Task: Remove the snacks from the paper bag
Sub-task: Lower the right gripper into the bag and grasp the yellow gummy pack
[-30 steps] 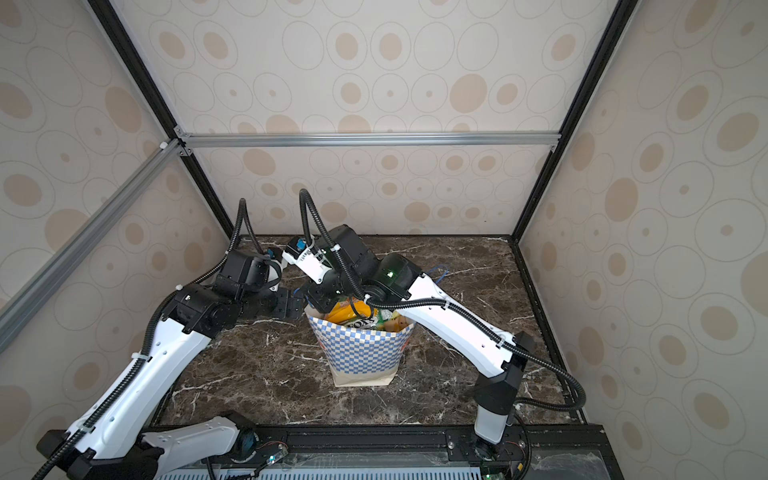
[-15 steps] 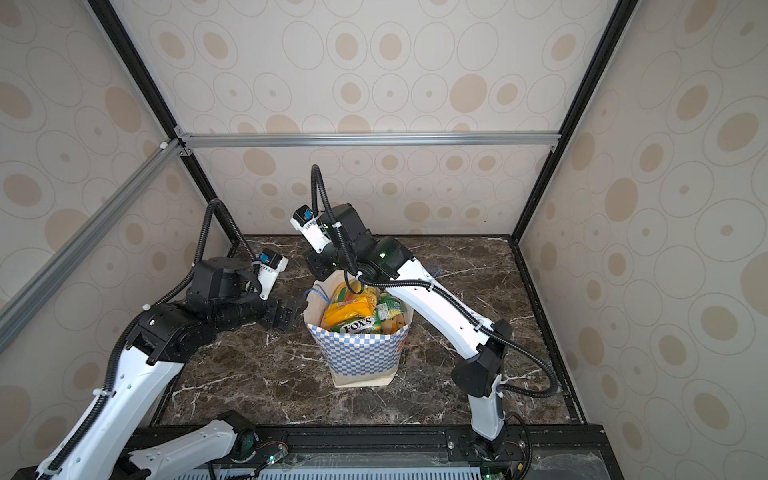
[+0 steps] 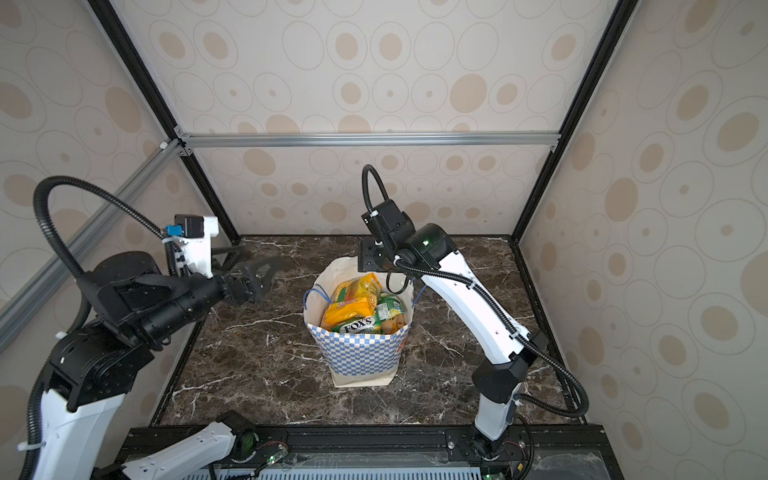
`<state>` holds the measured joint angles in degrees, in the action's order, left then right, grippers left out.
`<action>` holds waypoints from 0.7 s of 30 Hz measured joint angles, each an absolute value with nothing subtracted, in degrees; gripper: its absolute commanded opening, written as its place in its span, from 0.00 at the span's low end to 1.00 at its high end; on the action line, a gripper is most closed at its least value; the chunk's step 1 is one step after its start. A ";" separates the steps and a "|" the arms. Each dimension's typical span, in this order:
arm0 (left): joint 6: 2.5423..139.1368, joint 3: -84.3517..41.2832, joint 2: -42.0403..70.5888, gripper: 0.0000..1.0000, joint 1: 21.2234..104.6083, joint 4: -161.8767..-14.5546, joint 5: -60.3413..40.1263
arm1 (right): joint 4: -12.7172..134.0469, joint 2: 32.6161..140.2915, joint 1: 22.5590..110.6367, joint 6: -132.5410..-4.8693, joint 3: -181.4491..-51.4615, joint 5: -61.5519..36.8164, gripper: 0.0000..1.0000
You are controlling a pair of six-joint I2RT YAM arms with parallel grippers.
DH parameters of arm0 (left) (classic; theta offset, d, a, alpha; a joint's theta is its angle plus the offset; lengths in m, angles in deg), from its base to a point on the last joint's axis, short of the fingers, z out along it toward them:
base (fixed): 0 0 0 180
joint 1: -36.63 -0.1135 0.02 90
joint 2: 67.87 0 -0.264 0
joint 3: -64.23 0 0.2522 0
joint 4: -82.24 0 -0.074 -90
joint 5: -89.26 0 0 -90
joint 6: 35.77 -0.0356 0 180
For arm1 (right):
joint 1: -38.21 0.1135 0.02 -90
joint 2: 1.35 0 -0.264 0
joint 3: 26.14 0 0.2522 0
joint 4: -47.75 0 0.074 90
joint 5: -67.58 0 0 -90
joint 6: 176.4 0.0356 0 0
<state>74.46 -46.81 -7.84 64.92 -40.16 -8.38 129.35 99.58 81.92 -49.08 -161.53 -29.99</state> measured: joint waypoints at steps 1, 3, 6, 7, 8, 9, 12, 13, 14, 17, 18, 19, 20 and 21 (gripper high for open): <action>74.88 -47.99 -5.76 0.98 64.92 -39.94 -8.66 | 130.07 99.86 82.07 -48.12 -160.28 -29.80 0.85; 75.23 -48.99 -2.66 0.98 64.92 -39.72 -9.34 | 131.18 101.30 82.25 -46.88 -159.12 -29.51 0.87; 75.23 -48.47 0.99 0.98 64.92 -38.59 -10.32 | 131.21 105.02 82.29 -45.02 -159.06 -28.68 0.87; 75.20 -47.90 1.36 0.98 64.92 -38.41 -10.65 | 130.81 106.42 82.29 -44.28 -158.84 -28.53 0.87; 75.18 -47.33 1.36 0.98 64.92 -38.30 -10.89 | 130.38 107.38 82.27 -43.82 -158.53 -28.46 0.86; 75.14 -46.76 1.23 0.98 64.92 -38.00 -11.17 | 129.68 108.52 82.27 -43.29 -157.94 -28.35 0.84; 74.77 -46.02 0.03 0.98 64.92 -37.95 -11.98 | 126.97 110.88 82.27 -42.37 -155.32 -27.48 0.73; 74.42 -45.67 -0.63 0.98 64.92 -38.02 -12.51 | 125.94 111.31 82.25 -42.24 -154.25 -26.96 0.65; 74.16 -45.39 -1.17 0.98 64.92 -38.06 -13.10 | 125.20 111.53 82.25 -41.83 -153.42 -26.58 0.55; 72.93 -44.19 -2.90 0.98 64.92 -38.15 -15.68 | 121.85 111.60 82.18 -41.08 -152.17 -25.73 0.20; 72.45 -43.75 -3.40 0.98 64.92 -38.24 -16.59 | 120.58 111.42 82.14 -40.89 -152.08 -25.64 0.13; 71.99 -43.33 -3.75 0.98 64.92 -38.37 -17.51 | 119.47 111.21 82.14 -40.95 -152.00 -25.69 0.06; 71.64 -43.01 -4.01 0.98 64.92 -38.50 -18.12 | 118.75 110.96 82.14 -40.67 -151.80 -25.73 0.03; 71.10 -42.66 -4.28 0.98 64.92 -38.61 -18.76 | 118.14 110.57 82.16 -40.89 -151.62 -25.86 0.00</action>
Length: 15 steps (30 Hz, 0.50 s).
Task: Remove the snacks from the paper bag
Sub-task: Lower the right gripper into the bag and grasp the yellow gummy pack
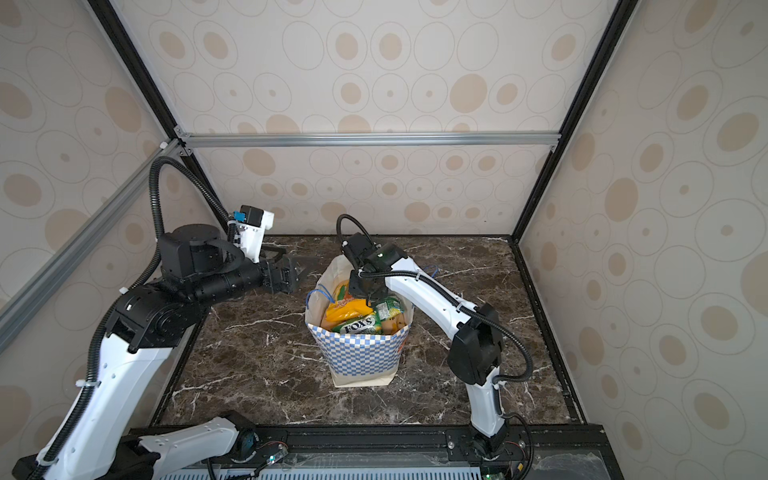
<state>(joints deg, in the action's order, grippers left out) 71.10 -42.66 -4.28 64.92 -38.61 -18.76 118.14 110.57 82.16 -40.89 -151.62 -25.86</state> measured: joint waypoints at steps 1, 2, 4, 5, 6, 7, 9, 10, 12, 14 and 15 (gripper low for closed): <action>70.66 -42.28 -4.45 0.98 64.92 -38.76 -19.30 | 117.83 110.24 82.18 -40.60 -151.58 -25.86 0.00; 70.24 -42.04 -4.58 0.98 64.92 -38.87 -19.70 | 117.81 109.85 82.25 -40.69 -151.56 -25.86 0.00; 69.11 -41.65 -4.82 0.98 64.92 -39.11 -20.31 | 117.94 109.00 82.25 -40.82 -151.56 -25.80 0.00; 68.67 -41.58 -4.89 0.98 64.92 -39.20 -20.48 | 118.05 108.60 82.25 -40.82 -151.56 -25.75 0.00; 68.17 -41.56 -4.95 0.98 64.92 -39.37 -20.66 | 118.18 108.08 82.25 -40.82 -151.56 -25.69 0.00; 67.69 -41.54 -5.02 0.98 64.92 -39.64 -20.81 | 118.29 107.49 82.25 -40.82 -151.56 -25.62 0.00; 66.75 -41.34 -5.24 0.98 64.92 -40.45 -21.27 | 118.70 106.44 82.31 -40.82 -151.69 -25.58 0.00; 66.31 -40.99 -5.41 0.98 64.92 -41.12 -21.60 | 119.03 105.98 82.38 -40.82 -152.00 -25.58 0.00; 65.59 -40.03 -5.76 0.98 64.92 -42.50 -22.41 | 119.88 105.19 82.42 -40.82 -153.18 -25.60 0.00; 64.84 -38.66 -6.13 0.98 64.92 -44.05 -23.39 | 120.89 104.67 82.46 -40.84 -154.99 -25.60 0.00; 64.39 -38.02 -6.22 0.98 64.92 -44.69 -23.92 | 121.50 104.45 82.49 -40.82 -156.32 -25.62 0.00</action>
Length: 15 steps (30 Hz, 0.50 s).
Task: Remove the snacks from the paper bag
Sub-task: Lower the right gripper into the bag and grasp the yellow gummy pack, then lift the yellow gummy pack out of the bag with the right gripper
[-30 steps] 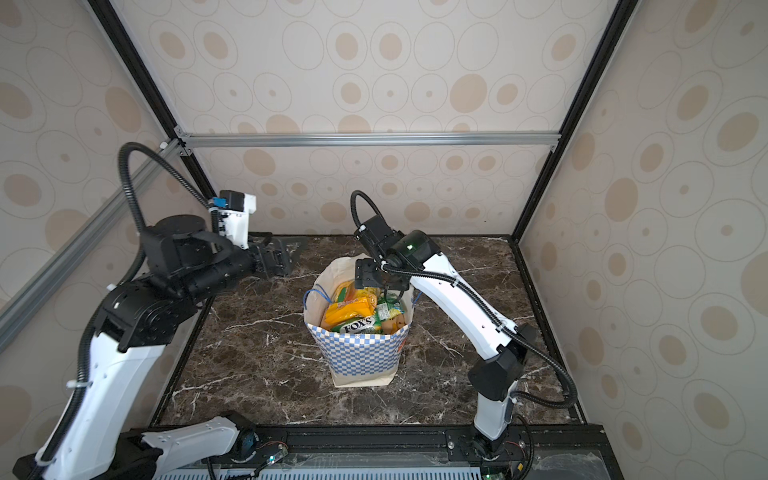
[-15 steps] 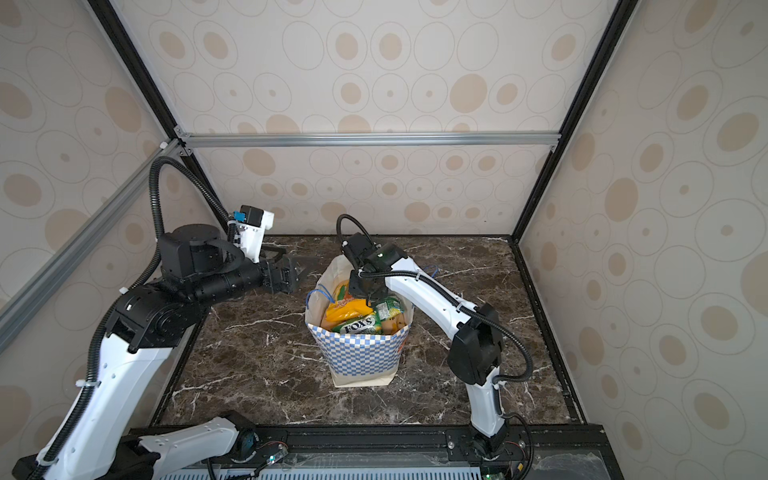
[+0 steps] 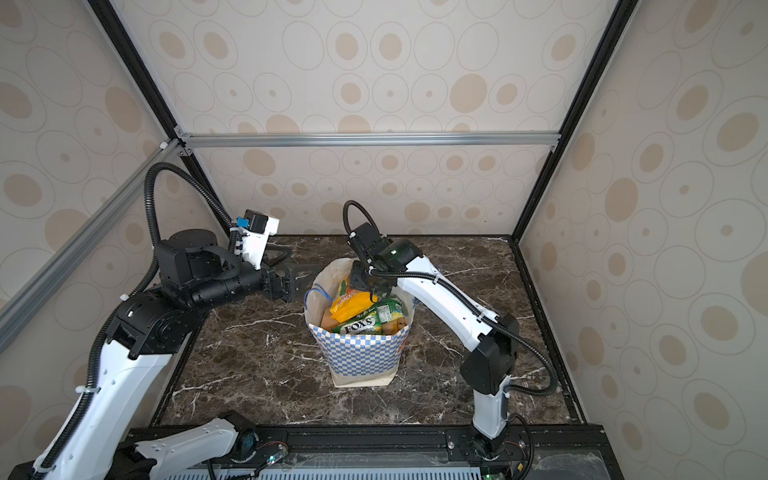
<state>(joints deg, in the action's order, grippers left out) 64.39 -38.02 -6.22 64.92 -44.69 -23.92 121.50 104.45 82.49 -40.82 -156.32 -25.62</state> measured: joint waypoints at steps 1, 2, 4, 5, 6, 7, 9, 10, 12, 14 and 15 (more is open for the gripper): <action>63.82 -37.50 -6.22 0.98 64.92 -45.04 -24.55 | 122.03 104.36 82.51 -40.87 -157.77 -25.64 0.00; 63.31 -37.15 -6.20 0.98 64.92 -45.43 -25.25 | 122.59 104.28 82.55 -40.93 -159.03 -25.62 0.00; 62.09 -36.84 -6.05 0.98 64.92 -45.98 -26.87 | 124.17 104.10 82.68 -41.22 -162.47 -25.75 0.00; 61.46 -36.84 -5.96 0.98 64.92 -46.28 -27.74 | 124.67 104.06 82.79 -41.30 -163.71 -25.84 0.00; 60.74 -36.84 -5.83 0.98 64.92 -46.83 -28.64 | 125.22 103.88 82.90 -41.48 -165.31 -25.97 0.00; 59.95 -36.84 -5.61 0.98 64.92 -47.42 -29.66 | 125.72 103.71 82.97 -41.57 -166.88 -26.15 0.00; 58.35 -36.84 -4.98 0.98 64.94 -48.40 -31.89 | 126.53 103.49 83.16 -41.78 -170.03 -26.74 0.00; 57.68 -36.84 -4.56 0.98 64.94 -48.90 -33.01 | 126.70 103.34 83.16 -41.87 -171.67 -27.26 0.00; 56.74 -36.84 -3.93 0.98 64.94 -49.98 -34.71 | 126.73 102.92 83.16 -42.13 -174.40 -28.22 0.00; 55.93 -36.84 -3.58 0.98 64.94 -51.26 -36.68 | 126.86 102.66 83.14 -42.83 -178.01 -29.58 0.00; 55.71 -36.84 -3.55 0.98 64.92 -51.70 -37.36 | 126.86 102.62 83.12 -43.18 -179.49 -30.17 0.00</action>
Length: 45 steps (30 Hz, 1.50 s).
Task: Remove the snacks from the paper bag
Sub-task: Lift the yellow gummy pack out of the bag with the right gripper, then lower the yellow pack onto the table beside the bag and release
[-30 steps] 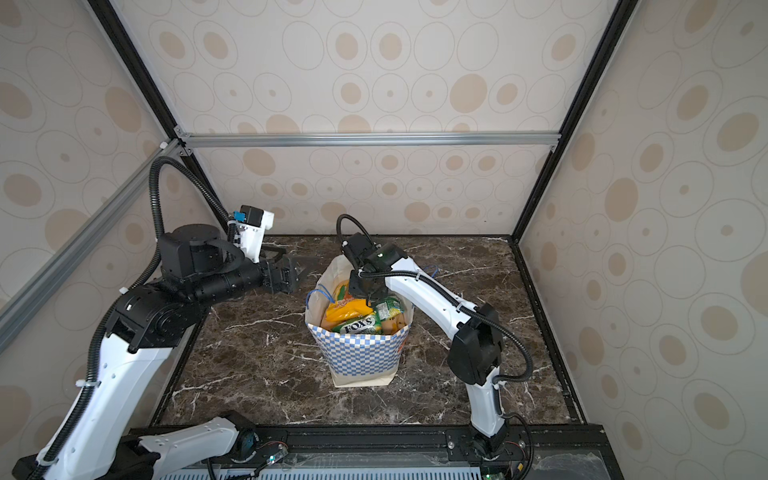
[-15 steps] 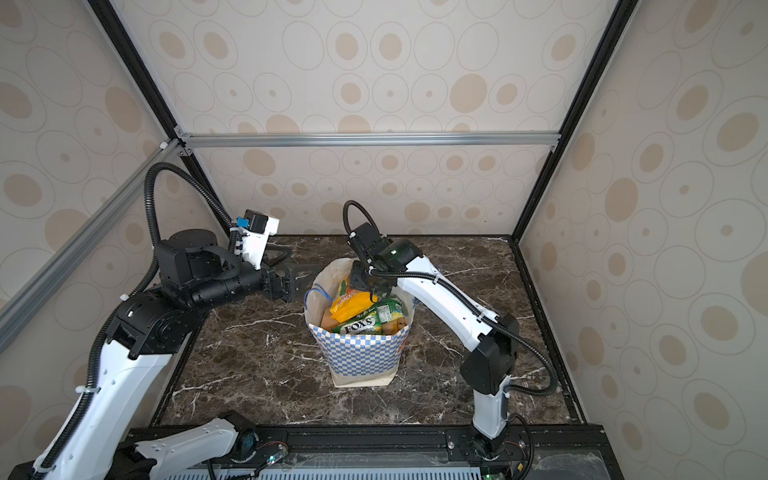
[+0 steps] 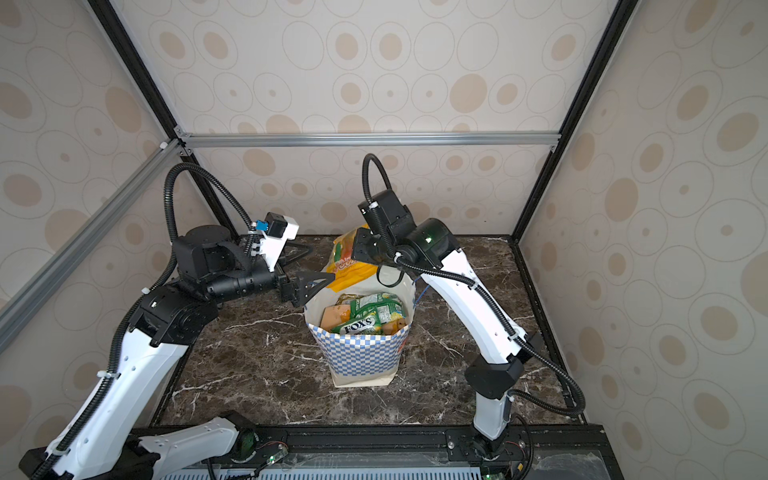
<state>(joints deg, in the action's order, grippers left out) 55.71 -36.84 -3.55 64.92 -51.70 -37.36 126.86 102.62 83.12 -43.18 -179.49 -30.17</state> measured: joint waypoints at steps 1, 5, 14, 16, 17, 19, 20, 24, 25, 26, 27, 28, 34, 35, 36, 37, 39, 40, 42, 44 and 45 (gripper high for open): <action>55.36 -36.84 -3.53 0.98 64.94 -52.14 -38.14 | 126.75 102.51 82.86 -43.55 -181.17 -30.82 0.00; 54.22 -36.99 -3.42 0.98 65.40 -52.25 -40.53 | 125.81 100.52 81.02 -44.49 -183.91 -32.22 0.00; 48.74 -40.16 -1.39 0.98 70.36 -48.66 -39.46 | 124.71 93.06 67.10 -42.51 -180.45 -34.58 0.00; 46.99 -40.69 -0.93 0.98 71.91 -46.78 -38.23 | 124.23 89.92 61.90 -41.17 -176.37 -33.53 0.00; 46.48 -40.80 -0.78 0.98 72.40 -46.17 -37.73 | 123.91 88.39 59.47 -40.54 -174.05 -32.79 0.00; 45.39 -40.88 -0.45 0.98 73.25 -44.84 -36.75 | 123.10 84.34 53.48 -39.10 -167.32 -30.89 0.00; 45.11 -40.91 -0.32 0.98 73.42 -44.38 -36.33 | 122.73 82.75 51.19 -38.61 -164.39 -30.28 0.00; 43.97 -41.10 0.20 0.98 73.82 -43.11 -34.84 | 121.44 75.75 42.18 -36.67 -149.57 -27.22 0.00; 43.82 -41.13 0.20 0.98 73.88 -42.83 -34.63 | 121.20 74.29 40.56 -36.34 -146.03 -26.28 0.00; 43.67 -41.19 0.20 0.98 73.90 -42.54 -34.39 | 120.82 72.91 39.19 -36.14 -142.49 -25.32 0.00; 43.51 -41.23 0.20 0.98 73.95 -42.43 -34.17 | 120.41 71.67 38.01 -35.93 -139.01 -24.44 0.00; 43.38 -41.37 0.20 0.98 73.99 -42.26 -33.99 | 120.06 70.57 37.11 -35.77 -135.65 -23.61 0.00; 42.46 -41.65 0.20 0.98 74.01 -41.49 -34.10 | 114.99 65.50 36.24 -34.77 -117.51 -18.85 0.00; 42.35 -41.65 0.20 0.98 74.06 -41.41 -34.19 | 113.87 65.00 36.26 -34.55 -114.69 -17.64 0.00; 42.14 -41.65 0.20 0.98 74.17 -41.32 -34.25 | 112.72 64.69 36.26 -34.31 -112.15 -16.51 0.00; 41.89 -41.72 0.23 0.98 74.41 -41.12 -34.25 | 111.32 64.54 36.26 -34.09 -109.24 -15.13 0.00; 41.30 -41.74 0.23 0.98 75.13 -40.80 -34.04 | 108.80 64.63 36.26 -33.83 -104.63 -12.66 0.00; 41.04 -41.74 0.27 0.98 75.56 -40.58 -33.93 | 107.53 64.87 36.26 -33.74 -102.53 -11.46 0.00; 40.69 -41.76 0.40 0.98 76.29 -40.14 -33.75 | 105.37 65.37 36.39 -33.72 -99.21 -9.75 0.00; 40.43 -41.78 0.62 0.98 76.61 -39.83 -33.69 | 103.08 65.79 36.65 -33.61 -96.22 -8.77 0.00; 40.41 -41.78 0.73 0.98 76.70 -39.70 -33.62 | 102.01 65.94 36.76 -33.48 -94.77 -8.53 0.00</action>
<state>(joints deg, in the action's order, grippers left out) 40.41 -41.78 0.73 76.70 -39.70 -33.62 102.01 65.94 36.76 -33.48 -94.77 -8.53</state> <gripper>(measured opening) 0.978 0.043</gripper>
